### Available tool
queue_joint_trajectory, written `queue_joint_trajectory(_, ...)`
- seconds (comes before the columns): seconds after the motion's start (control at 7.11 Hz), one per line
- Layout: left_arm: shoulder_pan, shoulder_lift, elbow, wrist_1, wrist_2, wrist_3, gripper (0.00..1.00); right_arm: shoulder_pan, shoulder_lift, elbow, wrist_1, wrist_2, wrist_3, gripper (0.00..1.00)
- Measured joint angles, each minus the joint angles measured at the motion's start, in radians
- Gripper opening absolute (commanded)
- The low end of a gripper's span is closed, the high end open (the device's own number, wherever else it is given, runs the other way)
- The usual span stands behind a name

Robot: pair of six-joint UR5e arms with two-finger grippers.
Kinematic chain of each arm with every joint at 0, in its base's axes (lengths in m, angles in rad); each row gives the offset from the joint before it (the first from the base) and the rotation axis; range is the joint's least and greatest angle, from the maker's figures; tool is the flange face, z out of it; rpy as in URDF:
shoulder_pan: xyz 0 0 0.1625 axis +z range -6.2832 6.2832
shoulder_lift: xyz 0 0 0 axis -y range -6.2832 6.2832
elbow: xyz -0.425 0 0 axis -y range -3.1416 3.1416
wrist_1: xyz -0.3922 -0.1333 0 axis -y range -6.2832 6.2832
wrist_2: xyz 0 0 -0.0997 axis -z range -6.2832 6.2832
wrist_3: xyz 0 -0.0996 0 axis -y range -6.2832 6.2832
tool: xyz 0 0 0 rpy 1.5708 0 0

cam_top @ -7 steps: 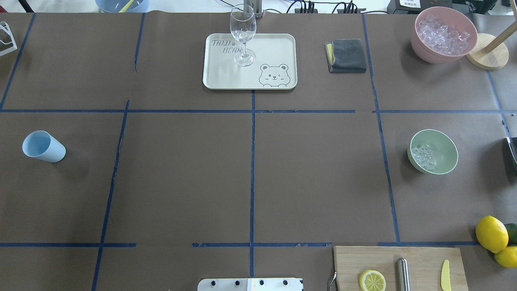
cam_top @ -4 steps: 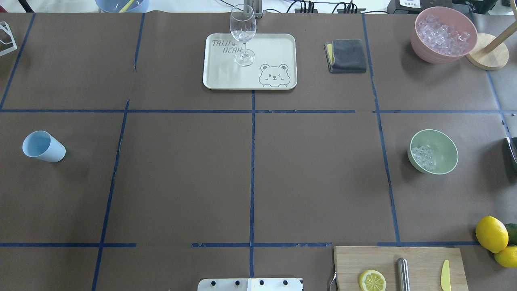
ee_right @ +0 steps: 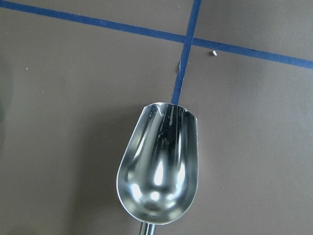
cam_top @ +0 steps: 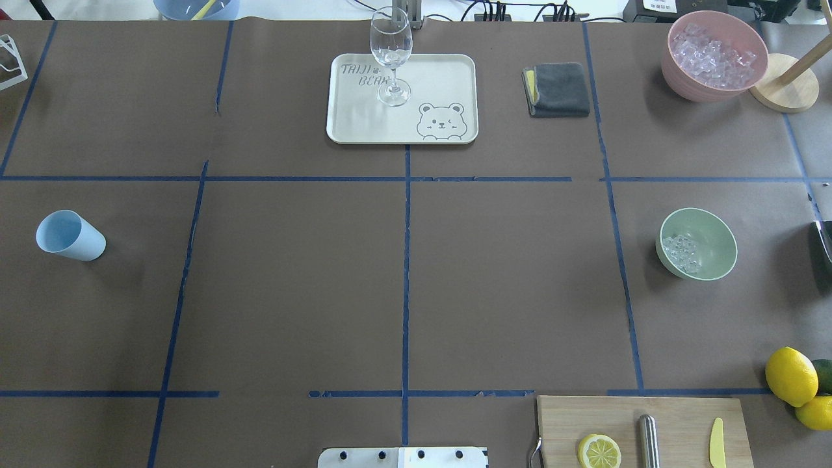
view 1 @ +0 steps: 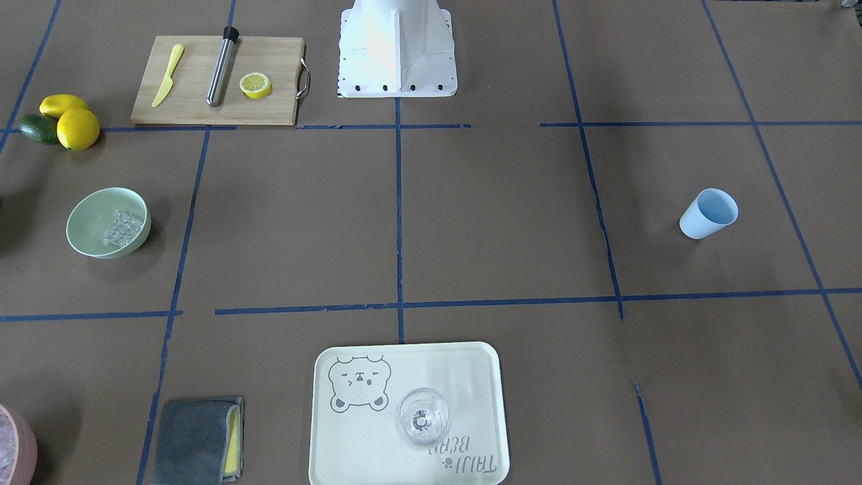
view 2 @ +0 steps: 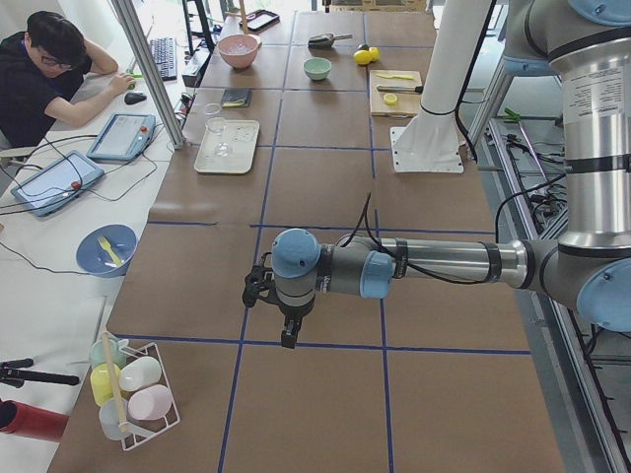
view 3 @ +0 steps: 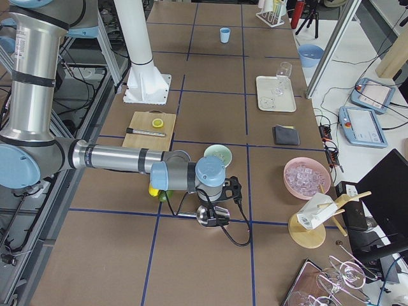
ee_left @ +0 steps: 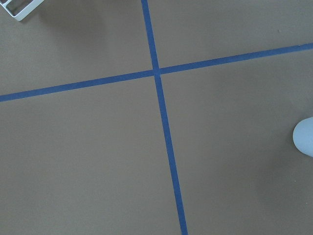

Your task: Pour ice into bowl

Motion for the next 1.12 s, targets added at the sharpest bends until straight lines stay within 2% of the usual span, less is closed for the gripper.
queue_joint_trajectory(1.12, 0.0, 0.013, -0.002, -0.005, 0.0, 0.0, 1.0, 0.0, 0.003, -0.005, 0.0, 0.001, 0.002, 1.0)
